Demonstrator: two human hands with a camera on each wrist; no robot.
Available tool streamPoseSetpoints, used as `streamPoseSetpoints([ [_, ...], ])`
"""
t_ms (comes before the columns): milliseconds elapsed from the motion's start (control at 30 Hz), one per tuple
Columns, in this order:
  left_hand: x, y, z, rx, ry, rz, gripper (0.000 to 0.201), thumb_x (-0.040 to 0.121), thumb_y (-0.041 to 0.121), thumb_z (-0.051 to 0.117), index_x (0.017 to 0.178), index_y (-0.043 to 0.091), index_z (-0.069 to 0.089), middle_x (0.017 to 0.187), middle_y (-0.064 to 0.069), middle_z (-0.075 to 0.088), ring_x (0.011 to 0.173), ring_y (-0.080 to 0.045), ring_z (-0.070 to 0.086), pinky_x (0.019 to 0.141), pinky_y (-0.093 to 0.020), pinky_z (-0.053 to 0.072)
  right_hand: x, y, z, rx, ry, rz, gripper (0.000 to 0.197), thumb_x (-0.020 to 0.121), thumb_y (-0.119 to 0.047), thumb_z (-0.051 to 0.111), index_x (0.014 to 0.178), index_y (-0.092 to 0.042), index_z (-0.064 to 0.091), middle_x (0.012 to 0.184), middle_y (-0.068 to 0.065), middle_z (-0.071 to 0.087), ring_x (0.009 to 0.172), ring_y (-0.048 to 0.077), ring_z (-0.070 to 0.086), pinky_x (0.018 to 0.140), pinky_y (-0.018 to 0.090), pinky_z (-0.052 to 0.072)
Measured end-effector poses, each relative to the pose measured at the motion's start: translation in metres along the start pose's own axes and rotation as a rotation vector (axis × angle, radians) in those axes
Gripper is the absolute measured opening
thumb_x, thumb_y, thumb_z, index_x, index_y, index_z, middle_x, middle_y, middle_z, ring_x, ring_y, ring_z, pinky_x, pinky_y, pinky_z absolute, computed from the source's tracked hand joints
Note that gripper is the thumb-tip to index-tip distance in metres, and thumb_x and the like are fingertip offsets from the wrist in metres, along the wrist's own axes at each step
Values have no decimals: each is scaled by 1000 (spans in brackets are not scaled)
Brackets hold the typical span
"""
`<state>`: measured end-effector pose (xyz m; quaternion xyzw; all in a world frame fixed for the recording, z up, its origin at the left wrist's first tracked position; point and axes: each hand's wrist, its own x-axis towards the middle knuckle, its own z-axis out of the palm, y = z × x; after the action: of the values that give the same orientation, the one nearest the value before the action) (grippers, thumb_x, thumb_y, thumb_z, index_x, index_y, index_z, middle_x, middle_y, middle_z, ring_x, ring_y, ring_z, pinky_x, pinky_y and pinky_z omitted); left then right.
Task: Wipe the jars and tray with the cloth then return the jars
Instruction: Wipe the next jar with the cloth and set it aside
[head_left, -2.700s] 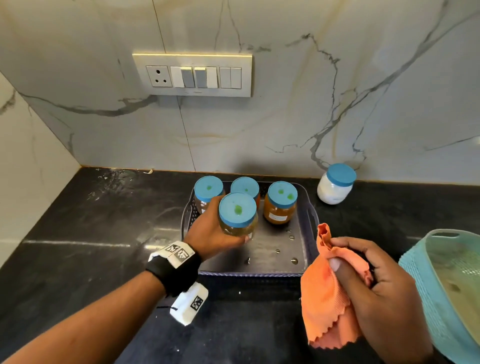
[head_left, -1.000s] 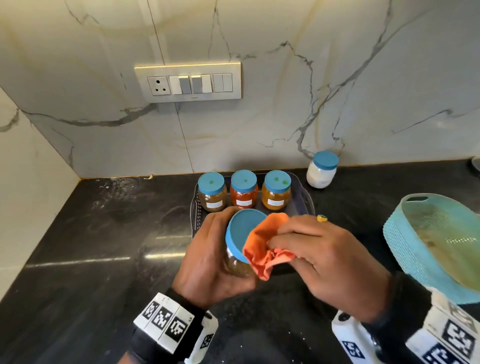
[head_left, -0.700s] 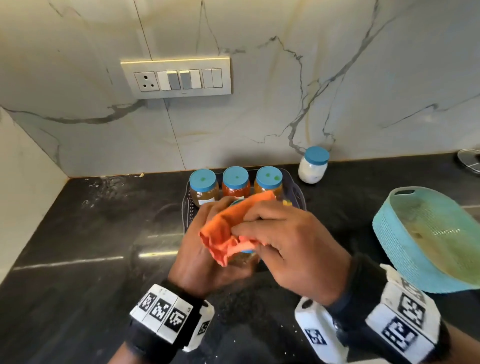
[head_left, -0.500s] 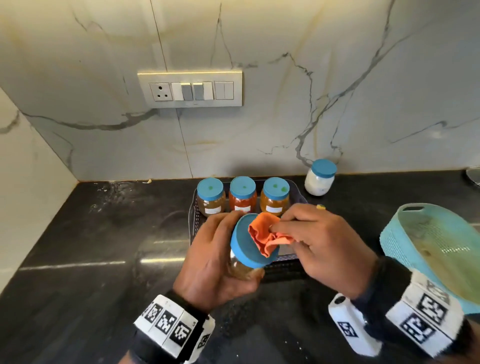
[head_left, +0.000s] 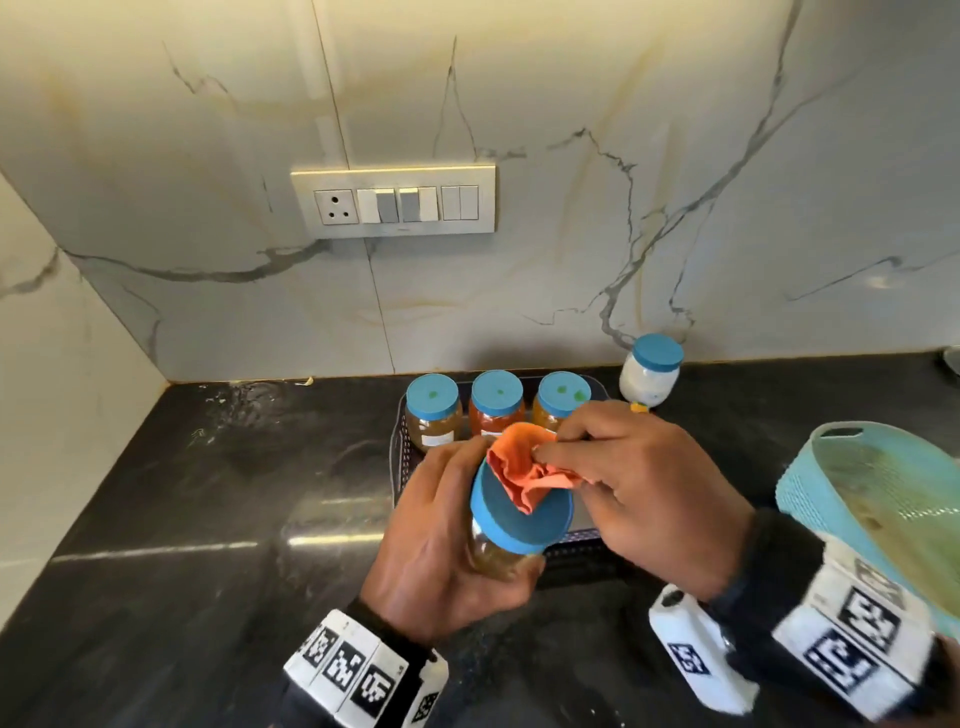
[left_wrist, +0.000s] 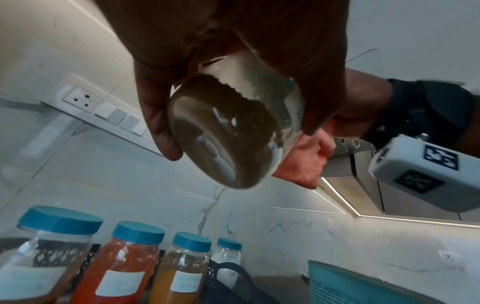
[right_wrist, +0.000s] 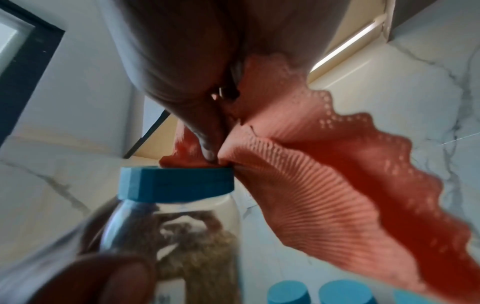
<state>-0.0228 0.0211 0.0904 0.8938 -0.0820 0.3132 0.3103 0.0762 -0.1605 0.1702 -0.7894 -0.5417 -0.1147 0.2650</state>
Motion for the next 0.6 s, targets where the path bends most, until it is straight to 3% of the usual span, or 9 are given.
streamPoseSetpoints([
  [67, 4, 0, 2, -36, -48, -1, 88, 62, 34, 90, 137, 11, 50, 133, 2, 57, 119, -20, 58, 97, -37, 51, 14, -8, 8, 62, 31, 33, 27, 81, -9, 62, 102, -14, 78, 92, -1, 66, 85, 15, 62, 72, 35, 56],
  [133, 11, 1, -6, -127, -67, -18, 80, 64, 30, 87, 135, 23, 51, 128, 6, 60, 118, -16, 60, 98, -32, 52, 16, -21, 12, 110, 0, 10, 28, 83, -11, 62, 107, -14, 76, 98, -2, 67, 92, 14, 63, 79, 32, 56],
  [200, 15, -3, -18, -57, -32, 16, 74, 67, 42, 81, 132, 25, 49, 128, 10, 54, 114, -10, 57, 97, -20, 49, 7, -27, 7, 146, -83, -54, 29, 88, -17, 56, 110, -16, 75, 102, -5, 66, 95, 10, 62, 87, 24, 53],
  [267, 16, -9, -25, 51, -23, 50, 90, 65, 60, 78, 135, 15, 43, 129, 13, 46, 115, -13, 53, 98, -20, 46, -6, -22, -1, 124, -117, -82, 33, 87, -21, 51, 110, -19, 75, 102, -9, 64, 94, 5, 60, 88, 15, 48],
  [300, 16, -13, -27, 42, -21, 37, 95, 63, 60, 82, 136, 14, 42, 130, 17, 44, 116, -13, 53, 99, -20, 46, -8, -15, -3, 102, -100, -70, 34, 87, -21, 50, 109, -19, 75, 102, -9, 63, 93, 4, 59, 87, 16, 49],
  [367, 15, -16, -21, 34, -27, 34, 99, 58, 50, 90, 137, 15, 44, 132, 17, 47, 118, -13, 55, 100, -25, 48, -7, 3, -3, 46, -35, -23, 32, 86, -18, 51, 106, -18, 76, 98, -7, 65, 89, 9, 61, 78, 29, 56],
  [433, 12, -16, -12, 49, -59, 43, 99, 57, 43, 92, 139, 12, 46, 134, 7, 55, 121, -16, 56, 100, -32, 50, 7, 13, 3, 31, 11, 10, 25, 84, -11, 60, 101, -15, 77, 92, -2, 66, 82, 16, 62, 68, 38, 56],
  [500, 18, -10, -6, -3, -66, 50, 96, 58, 36, 92, 140, 12, 48, 131, 3, 58, 120, -18, 58, 97, -37, 52, 22, 6, 10, 73, 38, 11, 23, 80, -7, 66, 99, -12, 77, 91, 1, 67, 83, 18, 63, 69, 39, 55],
  [600, 31, -7, -13, -140, -52, 57, 87, 62, 28, 87, 138, 28, 46, 125, 9, 56, 117, -14, 60, 94, -40, 56, 27, -13, 11, 150, -8, -52, 24, 85, -9, 62, 103, -12, 77, 98, -1, 67, 91, 15, 64, 80, 30, 54],
])
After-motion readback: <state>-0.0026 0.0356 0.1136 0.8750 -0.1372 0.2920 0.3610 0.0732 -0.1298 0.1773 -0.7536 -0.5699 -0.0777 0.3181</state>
